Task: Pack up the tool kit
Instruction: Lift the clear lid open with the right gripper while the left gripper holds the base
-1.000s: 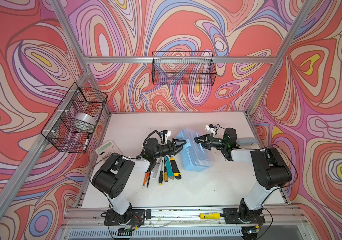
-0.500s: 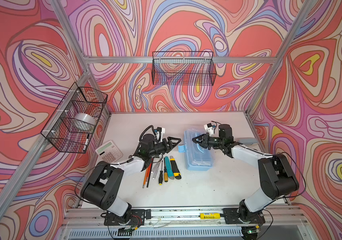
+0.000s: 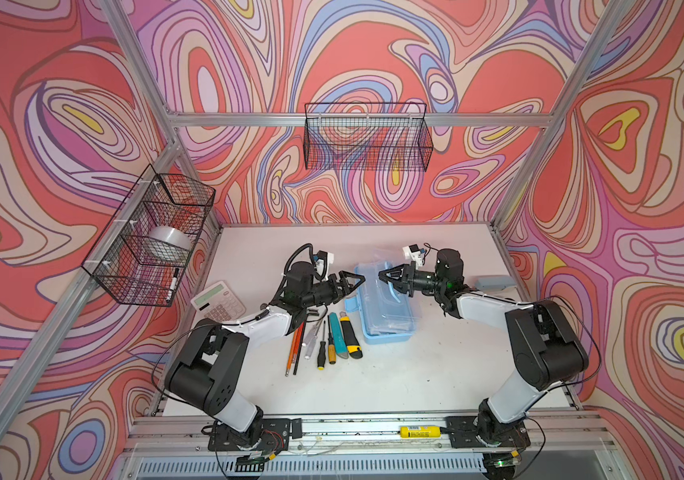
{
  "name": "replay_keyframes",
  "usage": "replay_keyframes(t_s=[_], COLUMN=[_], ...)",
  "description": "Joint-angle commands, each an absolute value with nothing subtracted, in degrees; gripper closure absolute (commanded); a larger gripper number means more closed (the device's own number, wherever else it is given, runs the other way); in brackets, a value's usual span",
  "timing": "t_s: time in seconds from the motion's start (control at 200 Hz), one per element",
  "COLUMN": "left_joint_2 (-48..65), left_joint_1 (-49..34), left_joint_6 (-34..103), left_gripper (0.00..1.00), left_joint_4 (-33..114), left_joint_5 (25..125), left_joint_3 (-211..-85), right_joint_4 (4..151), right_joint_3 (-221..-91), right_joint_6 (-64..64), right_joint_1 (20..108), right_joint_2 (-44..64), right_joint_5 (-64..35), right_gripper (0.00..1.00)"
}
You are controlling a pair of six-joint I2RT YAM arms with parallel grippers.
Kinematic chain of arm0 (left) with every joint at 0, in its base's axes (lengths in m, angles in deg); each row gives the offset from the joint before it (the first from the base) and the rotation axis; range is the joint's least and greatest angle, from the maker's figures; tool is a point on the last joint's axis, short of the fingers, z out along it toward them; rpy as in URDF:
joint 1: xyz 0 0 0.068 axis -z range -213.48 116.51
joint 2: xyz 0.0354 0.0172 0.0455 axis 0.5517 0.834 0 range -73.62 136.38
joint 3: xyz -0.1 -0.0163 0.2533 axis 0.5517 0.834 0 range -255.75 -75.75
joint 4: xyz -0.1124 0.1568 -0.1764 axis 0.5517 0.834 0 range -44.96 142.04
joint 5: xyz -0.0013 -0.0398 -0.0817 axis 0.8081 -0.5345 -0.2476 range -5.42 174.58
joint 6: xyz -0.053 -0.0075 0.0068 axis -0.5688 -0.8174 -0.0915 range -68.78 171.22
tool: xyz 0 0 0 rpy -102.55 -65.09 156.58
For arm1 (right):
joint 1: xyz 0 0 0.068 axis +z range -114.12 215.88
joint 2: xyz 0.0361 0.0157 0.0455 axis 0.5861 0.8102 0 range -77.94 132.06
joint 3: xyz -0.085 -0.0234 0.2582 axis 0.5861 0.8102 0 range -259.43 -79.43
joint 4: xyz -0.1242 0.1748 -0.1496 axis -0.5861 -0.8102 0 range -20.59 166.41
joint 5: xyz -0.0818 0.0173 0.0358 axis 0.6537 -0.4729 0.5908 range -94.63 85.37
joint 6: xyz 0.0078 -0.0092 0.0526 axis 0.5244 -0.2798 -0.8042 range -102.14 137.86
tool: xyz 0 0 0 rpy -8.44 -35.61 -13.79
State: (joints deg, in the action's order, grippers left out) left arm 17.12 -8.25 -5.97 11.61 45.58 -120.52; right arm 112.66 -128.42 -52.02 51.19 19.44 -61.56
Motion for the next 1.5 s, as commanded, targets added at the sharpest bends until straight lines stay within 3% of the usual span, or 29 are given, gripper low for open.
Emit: replay_keyframes(t_s=[0.0,0.295,0.496,0.736,0.821,1.102,1.492], left_joint_2=[19.83,25.03,26.75,26.1,25.74,26.1,33.43], left_joint_1=[-7.56,-6.77,-5.91,-5.15,-5.03,-2.92,2.51], left_joint_6=[-5.55,-8.37,-10.01,-9.37,-9.07,-7.68,-7.19], left_gripper=[0.24,0.23,0.23,0.23,0.23,0.23,0.23], left_joint_4=[10.47,5.52,3.67,5.48,6.21,10.13,14.99], left_joint_5=[44.62,43.33,43.27,43.73,44.0,44.6,44.59], left_joint_3=[-122.92,-127.0,-129.68,-131.36,-131.79,-136.25,-150.28], right_joint_4=[127.01,124.48,111.29,98.37,92.5,64.32,53.83], right_joint_3=[-127.23,-126.45,-127.55,-129.82,-130.86,-138.19,-137.87], right_joint_6=[-58.64,-57.16,-48.34,-39.78,-36.41,-21.22,-16.67], right_joint_1=[51.11,50.98,50.39,49.24,48.75,46.46,43.25], right_joint_2=[20.36,19.05,16.58,12.84,11.53,3.0,-9.26], right_joint_5=[-64.4,-65.36,-64.22,-61.84,-60.07,-42.14,-25.06], right_gripper=[1.0,1.0,1.0,0.48,0.39,0.37,0.37])
